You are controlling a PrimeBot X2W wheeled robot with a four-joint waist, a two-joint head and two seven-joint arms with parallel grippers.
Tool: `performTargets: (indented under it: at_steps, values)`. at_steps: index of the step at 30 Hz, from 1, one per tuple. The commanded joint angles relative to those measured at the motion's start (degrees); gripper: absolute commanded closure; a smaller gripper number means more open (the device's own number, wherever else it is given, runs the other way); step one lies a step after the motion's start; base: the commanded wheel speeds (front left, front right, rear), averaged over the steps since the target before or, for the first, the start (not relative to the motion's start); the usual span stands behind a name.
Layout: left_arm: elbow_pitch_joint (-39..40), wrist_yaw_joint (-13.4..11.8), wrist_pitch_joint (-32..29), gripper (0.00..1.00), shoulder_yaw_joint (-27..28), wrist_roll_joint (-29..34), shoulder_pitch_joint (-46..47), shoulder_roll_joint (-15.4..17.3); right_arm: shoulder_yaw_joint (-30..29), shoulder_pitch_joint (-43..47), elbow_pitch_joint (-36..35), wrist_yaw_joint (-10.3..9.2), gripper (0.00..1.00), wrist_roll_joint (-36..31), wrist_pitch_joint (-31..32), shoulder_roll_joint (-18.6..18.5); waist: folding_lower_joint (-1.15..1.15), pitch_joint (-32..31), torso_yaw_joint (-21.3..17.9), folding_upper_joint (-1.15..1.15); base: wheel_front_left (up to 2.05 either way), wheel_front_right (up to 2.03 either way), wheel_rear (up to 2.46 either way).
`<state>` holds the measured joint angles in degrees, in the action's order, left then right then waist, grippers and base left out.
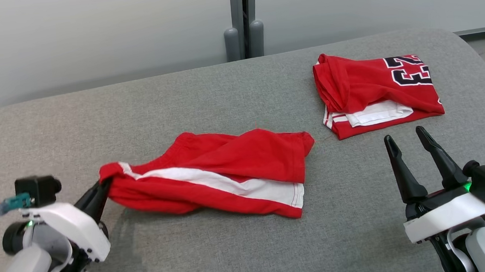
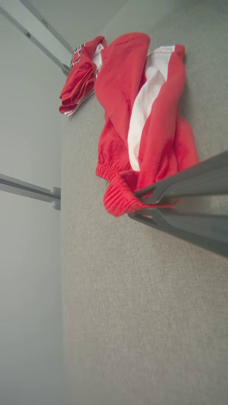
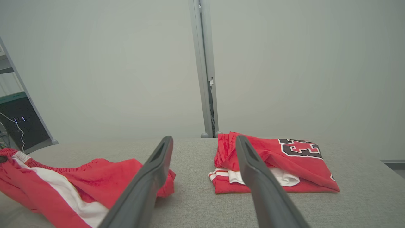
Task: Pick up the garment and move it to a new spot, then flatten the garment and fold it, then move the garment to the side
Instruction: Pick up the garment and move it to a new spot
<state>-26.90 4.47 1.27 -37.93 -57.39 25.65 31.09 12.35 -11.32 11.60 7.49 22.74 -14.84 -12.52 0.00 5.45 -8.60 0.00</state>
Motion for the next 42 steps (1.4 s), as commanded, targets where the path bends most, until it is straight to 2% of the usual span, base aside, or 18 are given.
performTargets:
  at_steps: [1,6,7,9,10,15,21,26,31,32,33,36,39,42]
  values:
    - [-1.2,-0.3,1.1,1.00,0.4,-0.3,-1.1,-0.4,0.1,0.2,0.0,0.03,0.00,0.1,-0.3,-0.5,0.00,-0.2,0.2,0.00,0.00,0.00,0.00]
    - [-6.9,-0.2,4.0,1.00,-0.4,0.5,-3.3,-1.7,0.3,0.3,0.4,0.03,0.00,0.2,-0.3,-1.2,0.00,-0.6,1.0,0.00,0.00,0.00,0.00]
    - [-7.6,0.0,4.4,0.95,-0.6,0.6,-3.2,-2.1,0.4,0.2,0.5,0.03,0.00,0.2,-0.3,-1.2,0.00,-0.7,1.2,0.00,0.00,0.00,0.00]
    - [-9.0,0.5,5.1,0.19,-0.9,0.8,-3.1,-2.7,0.7,0.1,0.7,0.03,0.00,0.4,-0.3,-1.3,0.00,-1.0,1.6,0.00,0.00,0.00,0.00]
    - [-9.6,0.6,5.3,0.02,-1.0,0.6,-3.0,-3.1,0.8,0.1,0.8,0.03,0.00,0.4,-0.3,-1.3,0.00,-1.0,1.8,0.00,0.00,0.00,0.00]
    - [-10.3,1.1,6.3,0.00,-1.6,1.5,-2.3,-2.9,1.0,0.4,1.0,0.03,0.00,0.5,-0.3,-1.0,0.00,-1.5,2.7,0.00,0.00,0.00,0.00]
    - [-6.4,-0.7,9.0,0.00,-0.9,3.6,-1.1,-0.5,0.2,1.2,0.8,0.03,0.00,0.6,-0.3,-1.4,0.00,-1.8,4.0,0.00,0.00,0.00,0.00]
    - [0.4,-4.7,12.0,0.00,0.9,5.8,-1.9,1.6,0.4,0.9,0.2,0.03,0.00,0.8,-0.3,-1.1,0.00,-2.0,4.9,0.00,0.00,0.00,0.00]
    - [8.7,-9.8,13.7,0.00,4.4,8.0,-6.2,2.4,0.1,1.8,-0.1,0.03,0.00,1.0,-0.3,0.0,0.00,-2.2,5.3,0.00,0.00,0.00,0.00]
    - [10.5,-10.8,13.8,0.00,5.4,8.5,-7.5,2.1,-0.1,2.1,-0.2,0.03,0.00,1.0,-0.3,0.2,0.00,-2.2,5.4,0.00,0.00,0.00,0.00]
    - [10.5,-10.8,13.8,0.00,5.4,8.5,-7.5,2.1,-0.1,2.1,-0.2,0.03,0.00,1.0,-0.3,0.2,0.00,-2.2,5.4,0.00,0.00,0.00,0.00]
    - [16.5,-13.9,14.0,0.00,9.5,11.5,-11.7,0.9,-0.6,3.0,-0.6,0.03,0.00,1.0,-0.3,0.9,0.00,-2.1,5.6,0.00,0.00,0.00,0.00]
    - [21.9,-15.9,13.9,0.00,14.5,15.6,-16.9,-1.7,-1.2,3.8,-1.0,0.03,0.00,0.7,-0.3,1.6,0.00,-2.2,5.6,0.00,0.00,0.00,0.00]
    - [25.6,-16.5,13.9,0.00,18.8,19.2,-22.4,-4.8,-1.8,5.0,-1.5,0.03,0.00,0.5,-0.3,1.9,0.00,-2.5,5.5,0.00,0.00,0.00,0.00]
